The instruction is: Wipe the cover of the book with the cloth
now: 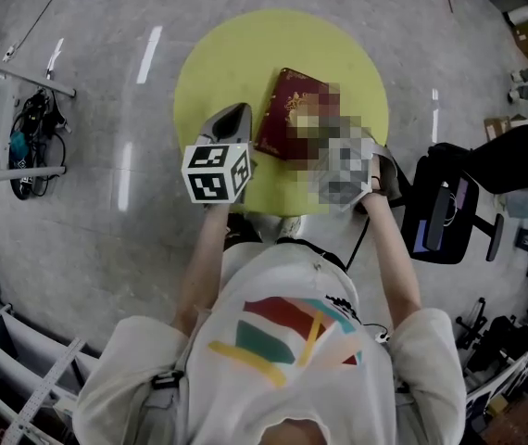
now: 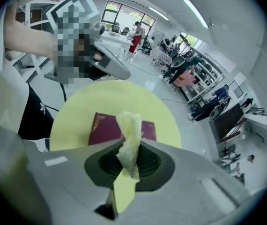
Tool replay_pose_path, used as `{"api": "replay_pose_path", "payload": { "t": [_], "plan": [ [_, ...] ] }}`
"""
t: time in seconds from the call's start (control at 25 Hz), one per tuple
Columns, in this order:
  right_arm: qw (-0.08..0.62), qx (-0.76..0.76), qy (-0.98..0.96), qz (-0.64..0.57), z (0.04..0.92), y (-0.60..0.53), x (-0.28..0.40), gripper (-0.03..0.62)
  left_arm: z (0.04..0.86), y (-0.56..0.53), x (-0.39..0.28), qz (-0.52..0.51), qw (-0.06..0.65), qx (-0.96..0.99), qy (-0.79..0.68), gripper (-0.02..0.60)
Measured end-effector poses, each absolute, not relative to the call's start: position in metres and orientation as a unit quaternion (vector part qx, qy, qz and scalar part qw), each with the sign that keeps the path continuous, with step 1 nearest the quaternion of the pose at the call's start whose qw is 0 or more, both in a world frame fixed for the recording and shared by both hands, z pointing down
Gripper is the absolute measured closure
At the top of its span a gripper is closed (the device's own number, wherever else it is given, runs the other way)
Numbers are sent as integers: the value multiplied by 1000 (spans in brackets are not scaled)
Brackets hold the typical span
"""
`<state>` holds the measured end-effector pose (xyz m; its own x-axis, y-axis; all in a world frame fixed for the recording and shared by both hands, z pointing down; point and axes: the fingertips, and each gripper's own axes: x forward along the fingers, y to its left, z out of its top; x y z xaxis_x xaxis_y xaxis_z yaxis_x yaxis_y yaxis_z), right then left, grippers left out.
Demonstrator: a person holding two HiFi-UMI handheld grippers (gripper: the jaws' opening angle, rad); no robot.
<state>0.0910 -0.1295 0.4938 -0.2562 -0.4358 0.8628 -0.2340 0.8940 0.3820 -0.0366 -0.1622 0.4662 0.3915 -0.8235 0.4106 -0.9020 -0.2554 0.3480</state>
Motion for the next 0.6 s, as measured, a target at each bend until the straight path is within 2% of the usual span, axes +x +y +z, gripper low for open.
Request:
{"api": "replay_pose_path", "payload": {
  "t": [0.24,0.6],
  "plan": [
    [529,268,-795,-125,434,-166,87,565,421,-167,-47,35,232,791,-565,566],
    [524,264,-796,-146,426,-171,77,565,400,-168,-50,7,218,799,-560,566]
  ]
}}
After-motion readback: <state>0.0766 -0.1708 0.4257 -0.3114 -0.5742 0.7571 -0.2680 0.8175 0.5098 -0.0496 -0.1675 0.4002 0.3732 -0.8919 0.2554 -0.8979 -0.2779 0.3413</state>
